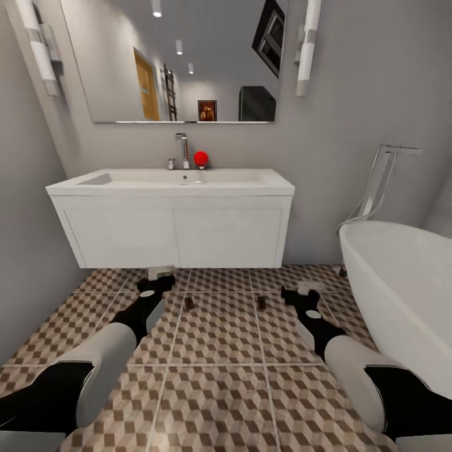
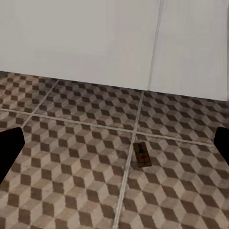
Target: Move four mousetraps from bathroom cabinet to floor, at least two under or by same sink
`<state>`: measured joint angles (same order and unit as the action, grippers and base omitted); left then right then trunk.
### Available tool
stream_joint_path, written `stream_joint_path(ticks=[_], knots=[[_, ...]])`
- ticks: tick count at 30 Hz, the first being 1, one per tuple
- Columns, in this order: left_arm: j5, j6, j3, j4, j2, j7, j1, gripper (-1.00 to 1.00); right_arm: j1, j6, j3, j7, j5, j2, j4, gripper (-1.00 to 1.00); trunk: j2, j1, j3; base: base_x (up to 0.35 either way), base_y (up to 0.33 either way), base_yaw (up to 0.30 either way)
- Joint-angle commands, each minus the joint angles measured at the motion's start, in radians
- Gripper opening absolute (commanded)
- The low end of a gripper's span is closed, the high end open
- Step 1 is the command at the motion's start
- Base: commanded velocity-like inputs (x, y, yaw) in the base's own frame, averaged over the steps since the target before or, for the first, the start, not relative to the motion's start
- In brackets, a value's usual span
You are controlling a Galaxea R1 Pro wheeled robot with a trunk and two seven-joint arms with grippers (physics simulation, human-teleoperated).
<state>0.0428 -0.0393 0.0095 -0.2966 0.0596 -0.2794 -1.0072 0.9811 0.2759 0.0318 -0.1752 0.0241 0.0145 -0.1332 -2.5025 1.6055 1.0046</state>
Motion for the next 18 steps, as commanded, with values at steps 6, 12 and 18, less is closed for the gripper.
stream_joint_path(ticks=[6, 12, 18], knots=[[0.009, -0.002, 0.001, 0.01, -0.005, 0.022, -0.001, 1.0, 0.001, 0.002, 0.002, 0.007, 0.002, -0.002, 0.005, 1.0, 0.001, -0.003, -0.022, 0.0, 0.0, 0.0], [0.014, 0.004, 0.004, 0.018, -0.01, 0.109, -0.001, 1.0, 0.001, -0.013, 0.0, 0.06, 0.002, -0.005, 0.007, 1.0, 0.003, -0.006, -0.046, 0.0, 0.0, 0.0], [0.015, 0.008, 0.005, 0.02, -0.019, 0.171, -0.001, 1.0, 0.001, -0.042, -0.001, 0.15, 0.001, -0.021, 0.007, 1.0, 0.045, -0.029, -0.064, 0.0, 0.0, 0.0]])
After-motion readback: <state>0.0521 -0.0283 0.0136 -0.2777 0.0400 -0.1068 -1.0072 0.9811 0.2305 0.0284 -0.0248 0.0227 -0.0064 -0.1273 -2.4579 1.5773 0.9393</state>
